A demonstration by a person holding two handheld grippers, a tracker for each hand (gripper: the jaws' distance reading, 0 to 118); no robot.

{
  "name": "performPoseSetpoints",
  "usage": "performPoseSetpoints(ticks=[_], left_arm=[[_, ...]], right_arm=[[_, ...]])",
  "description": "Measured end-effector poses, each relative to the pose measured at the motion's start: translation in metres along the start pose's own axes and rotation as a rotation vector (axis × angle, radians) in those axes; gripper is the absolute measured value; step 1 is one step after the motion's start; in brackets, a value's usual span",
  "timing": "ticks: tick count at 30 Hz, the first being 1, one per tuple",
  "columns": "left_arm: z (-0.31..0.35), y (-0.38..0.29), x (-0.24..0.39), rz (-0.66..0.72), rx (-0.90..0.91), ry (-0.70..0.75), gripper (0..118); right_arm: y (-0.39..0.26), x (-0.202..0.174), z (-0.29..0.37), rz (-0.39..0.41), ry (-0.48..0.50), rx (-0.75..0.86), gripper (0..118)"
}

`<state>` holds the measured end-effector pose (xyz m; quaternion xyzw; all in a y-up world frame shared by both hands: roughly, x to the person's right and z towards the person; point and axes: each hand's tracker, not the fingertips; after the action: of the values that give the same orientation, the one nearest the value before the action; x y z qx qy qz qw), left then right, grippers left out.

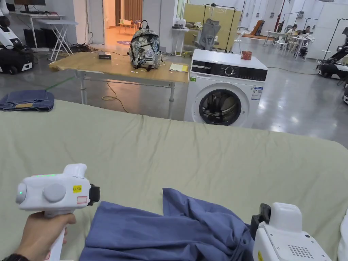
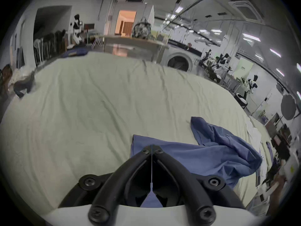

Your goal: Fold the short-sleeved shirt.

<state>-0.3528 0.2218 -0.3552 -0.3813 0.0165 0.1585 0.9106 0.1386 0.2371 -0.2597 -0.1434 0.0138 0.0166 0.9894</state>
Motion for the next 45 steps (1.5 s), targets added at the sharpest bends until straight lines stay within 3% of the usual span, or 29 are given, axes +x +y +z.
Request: performPoseSetpoints(ticks=[2, 3, 5, 6, 10, 12, 14, 16, 18, 19, 20, 25, 26, 28, 31, 32, 33, 34, 35, 36, 41, 42, 43, 44, 45], left_arm=[[-0.022, 0.011, 0.003, -0.026, -0.04, 0.021, 0], [-0.033, 0.016, 0.001, -0.034, -0.066, 0.024, 9], [-0.044, 0.012, 0.018, -0.08, -0.139, 0.03, 53], [-0.055, 0.014, 0.02, -0.095, -0.174, 0.047, 67], [-0.099, 0.01, 0.022, -0.058, -0.243, 0.065, 72], [-0.113, 0.006, 0.025, -0.053, -0.28, 0.092, 72], [-0.119, -0.001, 0.031, -0.095, -0.322, 0.142, 60], [-0.116, -0.008, 0.048, -0.17, -0.272, 0.207, 57], [-0.109, -0.015, 0.06, -0.216, -0.239, 0.198, 34], [-0.108, -0.02, 0.066, -0.24, -0.23, 0.201, 13], [-0.105, -0.022, 0.066, -0.246, -0.229, 0.178, 2], [-0.078, -0.025, 0.052, -0.192, -0.139, 0.118, 0], [-0.067, -0.027, 0.052, -0.187, -0.088, 0.154, 0], [-0.05, -0.027, 0.046, -0.12, -0.081, 0.08, 0], [-0.029, -0.028, 0.045, -0.157, -0.051, 0.087, 0], [-0.023, -0.03, 0.044, -0.165, -0.048, 0.081, 0], [-0.014, -0.031, 0.046, -0.161, -0.044, 0.078, 0], [-0.008, -0.033, 0.045, -0.157, -0.037, 0.073, 0], [-0.003, -0.035, 0.043, -0.151, -0.029, 0.065, 0], [0.001, -0.037, 0.042, -0.143, -0.018, 0.06, 0], [0.006, -0.042, 0.04, -0.133, -0.008, 0.047, 0], [0.006, -0.042, 0.038, -0.117, -0.012, 0.042, 0], [0.007, -0.043, 0.037, -0.111, -0.012, 0.04, 0], [0.009, -0.045, 0.039, -0.112, -0.011, 0.043, 0], [0.011, -0.046, 0.041, -0.117, -0.011, 0.047, 0]], right_arm=[[-0.002, 0.004, -0.003, -0.001, -0.01, -0.009, 0], [-0.003, 0.005, -0.005, 0.0, -0.016, -0.015, 0], [-0.005, 0.01, -0.008, 0.003, -0.025, -0.025, 0], [-0.006, 0.012, -0.009, 0.008, -0.034, -0.03, 0], [-0.011, 0.021, -0.016, 0.015, -0.058, -0.051, 0], [-0.014, 0.025, -0.018, 0.015, -0.068, -0.061, 0], [-0.017, 0.028, -0.021, 0.02, -0.076, -0.072, 0], [-0.02, 0.031, -0.023, 0.021, -0.082, -0.082, 0], [-0.022, 0.035, -0.025, 0.013, -0.087, -0.092, 0], [-0.024, 0.036, -0.026, 0.008, -0.089, -0.099, 0], [-0.025, 0.039, -0.028, 0.004, -0.089, -0.105, 0], [-0.022, 0.059, -0.039, -0.012, -0.091, -0.142, 0], [-0.018, 0.065, -0.045, -0.021, -0.088, -0.171, 0], [-0.012, 0.078, -0.059, -0.061, -0.07, -0.244, 0], [-0.005, 0.093, -0.091, -0.101, -0.016, -0.388, 1], [-0.005, 0.094, -0.103, -0.083, -0.005, -0.449, 7], [-0.006, 0.096, -0.113, -0.071, -0.005, -0.491, 21], [-0.009, 0.097, -0.122, -0.057, -0.001, -0.5, 50], [-0.014, 0.098, -0.133, -0.031, 0.016, -0.558, 64], [-0.019, 0.099, -0.142, -0.027, 0.024, -0.607, 68], [-0.051, 0.102, -0.173, -0.069, 0.024, -0.779, 63], [-0.057, 0.103, -0.176, -0.08, 0.029, -0.802, 49], [-0.061, 0.1, -0.175, -0.087, 0.05, -0.808, 20], [-0.062, 0.099, -0.174, -0.082, 0.049, -0.792, 9], [-0.061, 0.097, -0.169, -0.089, 0.061, -0.767, 9]])
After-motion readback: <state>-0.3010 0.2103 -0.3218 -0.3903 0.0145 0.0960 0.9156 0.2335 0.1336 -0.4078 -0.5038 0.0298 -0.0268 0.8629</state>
